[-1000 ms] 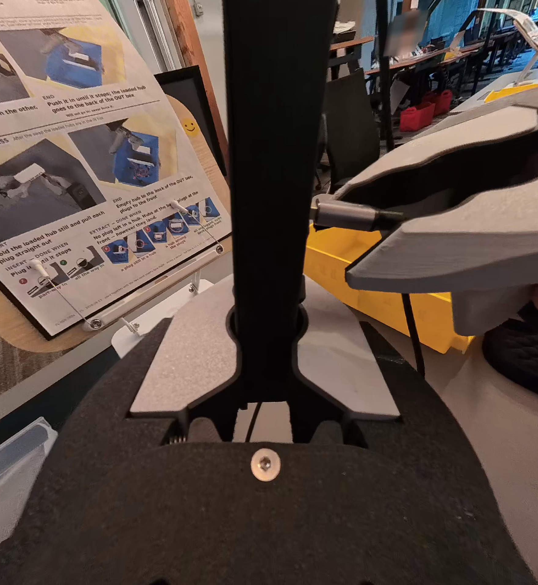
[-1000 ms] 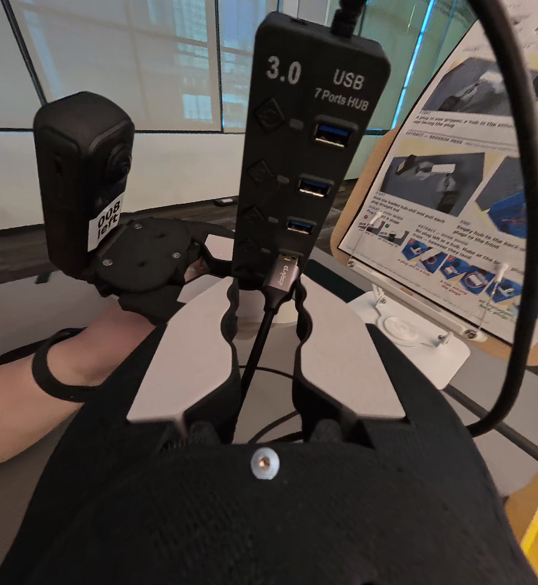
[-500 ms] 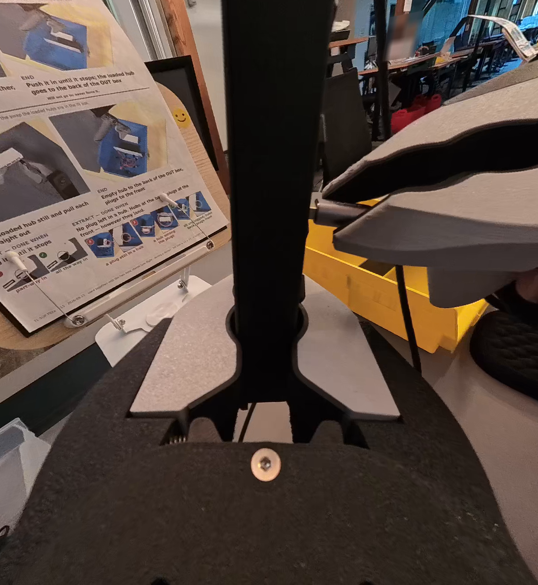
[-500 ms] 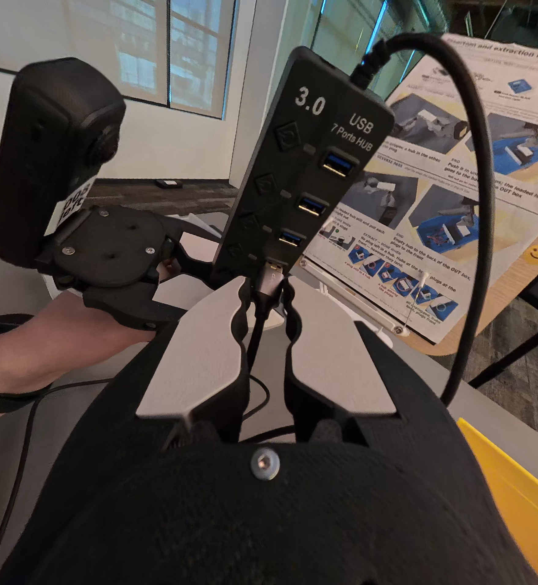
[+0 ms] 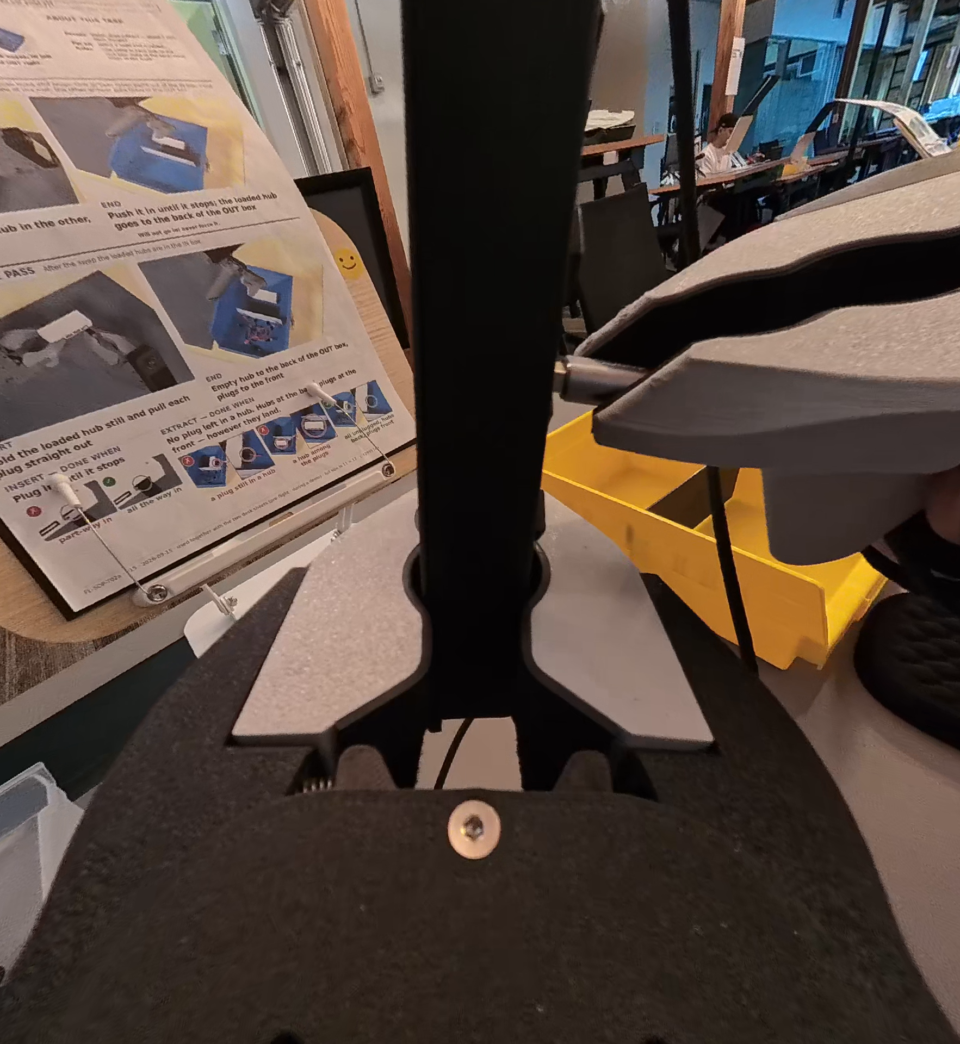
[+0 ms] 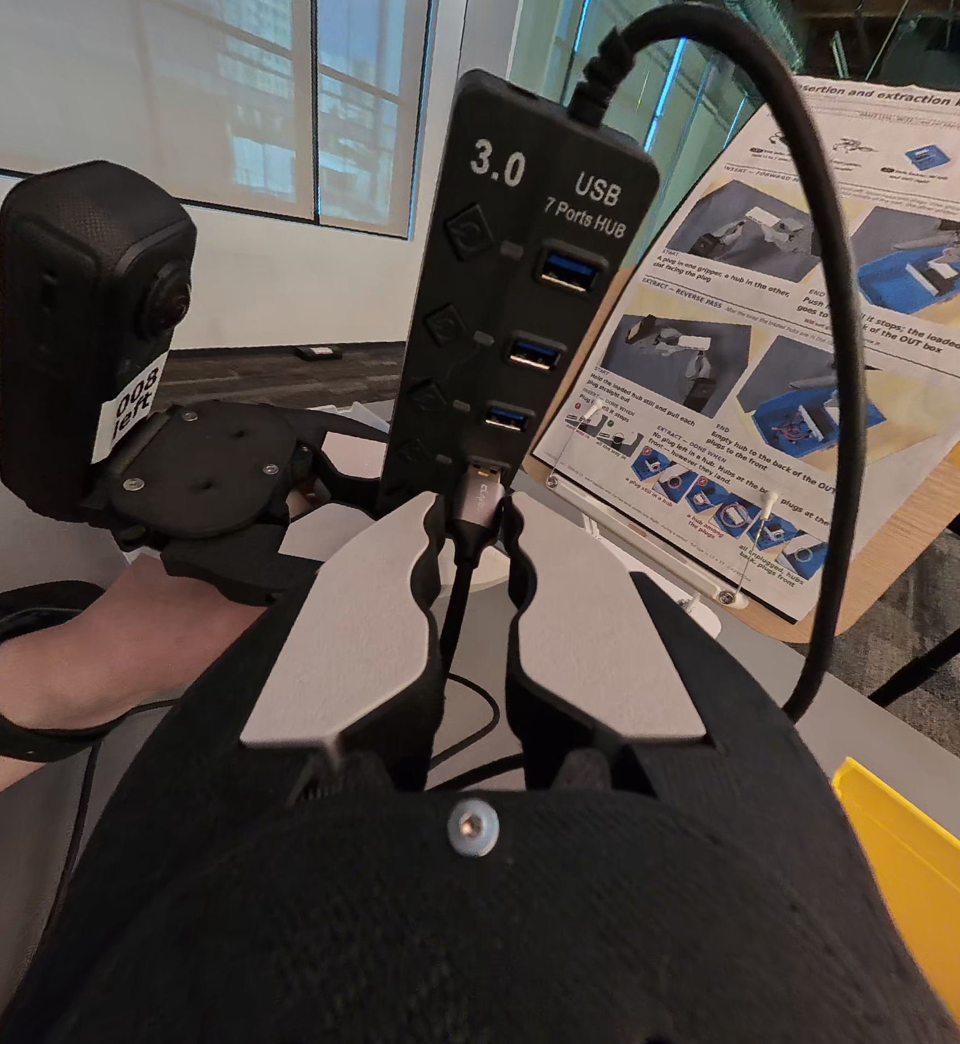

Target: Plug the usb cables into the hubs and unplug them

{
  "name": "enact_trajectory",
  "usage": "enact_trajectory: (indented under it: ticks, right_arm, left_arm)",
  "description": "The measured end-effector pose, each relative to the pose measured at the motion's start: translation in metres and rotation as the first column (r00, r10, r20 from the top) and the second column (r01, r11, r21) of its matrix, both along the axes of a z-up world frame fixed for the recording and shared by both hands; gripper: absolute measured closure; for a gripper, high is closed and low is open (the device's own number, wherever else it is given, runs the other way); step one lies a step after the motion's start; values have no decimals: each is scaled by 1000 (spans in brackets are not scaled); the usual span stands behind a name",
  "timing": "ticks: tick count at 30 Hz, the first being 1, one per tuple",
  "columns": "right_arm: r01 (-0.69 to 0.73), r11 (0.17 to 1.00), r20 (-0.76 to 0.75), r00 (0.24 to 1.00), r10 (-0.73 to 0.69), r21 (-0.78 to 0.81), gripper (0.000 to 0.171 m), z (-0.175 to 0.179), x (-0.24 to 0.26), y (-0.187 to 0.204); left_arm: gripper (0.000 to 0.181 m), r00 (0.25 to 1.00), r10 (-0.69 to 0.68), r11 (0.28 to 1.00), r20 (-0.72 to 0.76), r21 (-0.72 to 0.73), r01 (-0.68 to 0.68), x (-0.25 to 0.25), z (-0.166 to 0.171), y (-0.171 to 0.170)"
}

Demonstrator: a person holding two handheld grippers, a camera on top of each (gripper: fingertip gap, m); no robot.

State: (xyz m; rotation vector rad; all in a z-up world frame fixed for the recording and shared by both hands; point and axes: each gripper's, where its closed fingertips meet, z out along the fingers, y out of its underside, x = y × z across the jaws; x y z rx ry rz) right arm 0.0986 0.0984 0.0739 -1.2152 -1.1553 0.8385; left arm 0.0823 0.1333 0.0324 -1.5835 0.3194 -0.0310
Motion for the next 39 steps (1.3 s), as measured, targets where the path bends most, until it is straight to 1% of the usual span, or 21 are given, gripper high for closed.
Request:
enact_trajectory:
  ticks: [3, 6, 10, 12, 20, 23, 24, 25, 30, 39]
  right_arm:
    - [-12, 1000, -1, 1000, 12, -8, 151, 0, 0, 0]
    - [-21, 1000, 33, 999, 21, -13, 152, -3, 2, 2]
    - [-79, 993, 42, 996, 83, -84, 152, -3, 5, 2]
    - [-95, 989, 49, 994, 101, -111, 152, -4, 7, 3]
    - [-54, 993, 25, 998, 57, -108, 152, -3, 5, 3]
    - [-66, 989, -12, 998, 65, -131, 152, -1, 4, 2]
    - [-68, 989, -26, 998, 65, -134, 152, -1, 4, 3]
    - [-69, 988, -40, 997, 64, -136, 152, 0, 4, 3]
    - [-76, 988, -122, 991, 59, -134, 152, 4, 2, 2]
    - [-67, 991, -148, 988, 49, -120, 153, 4, 1, 3]
  left_arm:
    - [155, 1000, 2, 1000, -9, 0, -2, 0, 1, 0]
    - [155, 999, -10, 1000, -35, -19, 9, 1, -3, 0]
    - [155, 997, -31, 999, -73, -14, 30, 4, -2, -1]
    - [155, 994, -14, 1000, -109, -8, 13, 3, -2, -1]
    - [155, 988, 59, 998, -143, 2, -60, -2, -1, -1]
    - [155, 994, 47, 999, -95, -5, -48, 0, -1, -1]
    - [152, 997, 36, 999, -71, -10, -37, 1, -1, -1]
    - [155, 998, 29, 999, -52, -11, -30, 2, -1, -1]
    - [155, 1000, 23, 1000, 1, -4, -23, 2, 0, -1]
    - [155, 999, 39, 999, 2, -1, -39, 2, -1, 0]
